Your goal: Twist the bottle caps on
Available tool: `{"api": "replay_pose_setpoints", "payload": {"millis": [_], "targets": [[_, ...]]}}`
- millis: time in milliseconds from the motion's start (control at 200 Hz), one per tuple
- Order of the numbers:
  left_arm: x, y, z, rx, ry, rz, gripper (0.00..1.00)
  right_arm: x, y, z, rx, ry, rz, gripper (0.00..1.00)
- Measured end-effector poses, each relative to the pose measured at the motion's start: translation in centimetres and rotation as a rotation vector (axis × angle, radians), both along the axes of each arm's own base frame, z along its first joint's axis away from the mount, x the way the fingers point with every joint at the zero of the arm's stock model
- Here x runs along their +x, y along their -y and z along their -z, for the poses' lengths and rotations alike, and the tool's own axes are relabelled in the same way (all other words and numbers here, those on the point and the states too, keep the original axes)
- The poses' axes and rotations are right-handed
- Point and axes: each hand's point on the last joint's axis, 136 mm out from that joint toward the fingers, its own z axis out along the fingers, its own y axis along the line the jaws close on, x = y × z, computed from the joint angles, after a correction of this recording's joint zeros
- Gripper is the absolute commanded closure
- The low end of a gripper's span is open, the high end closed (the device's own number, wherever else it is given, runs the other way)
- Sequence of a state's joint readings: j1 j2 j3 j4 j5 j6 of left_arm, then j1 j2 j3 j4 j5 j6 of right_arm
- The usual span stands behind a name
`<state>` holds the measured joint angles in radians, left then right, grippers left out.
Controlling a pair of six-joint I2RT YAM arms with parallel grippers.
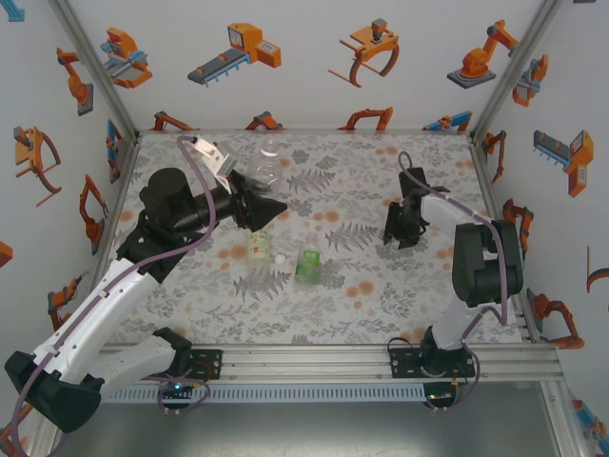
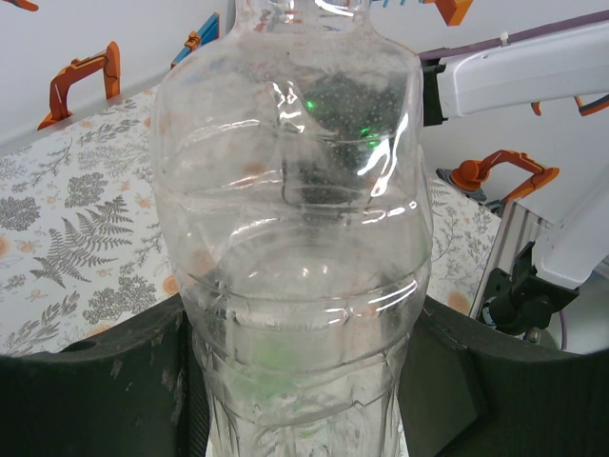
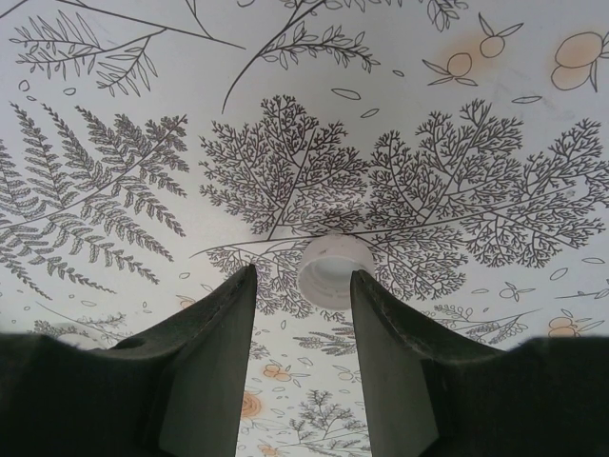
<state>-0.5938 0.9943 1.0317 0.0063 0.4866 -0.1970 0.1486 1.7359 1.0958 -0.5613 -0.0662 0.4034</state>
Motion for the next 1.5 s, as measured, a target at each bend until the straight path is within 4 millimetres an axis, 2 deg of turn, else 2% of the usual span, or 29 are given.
{"api": "replay_pose_setpoints", "payload": {"millis": [290, 1066, 1372, 1497], "targets": [[0.0, 0.0, 0.0, 0.000, 0.000, 0.000, 1.00, 0.8, 0.1, -1.2, -0.011, 0.024, -0.008, 0.51], [-0.1, -0.1, -0.1, -0.002, 0.003, -0.001, 1.00, -0.4, 0.3, 0.0, -0.020, -0.011, -0.007, 0.51], [-0.2, -0.2, -0.3, -0.005, 0.007, -0.002, 1.00, -1.2, 0.4, 1.0, -0.022, -0.029, -0.007, 0.62], [-0.2, -0.2, -0.3, -0.005, 0.007, -0.001, 1.00, -1.4, 0.5, 1.2, -0.023, -0.035, -0.006, 0.71]]}}
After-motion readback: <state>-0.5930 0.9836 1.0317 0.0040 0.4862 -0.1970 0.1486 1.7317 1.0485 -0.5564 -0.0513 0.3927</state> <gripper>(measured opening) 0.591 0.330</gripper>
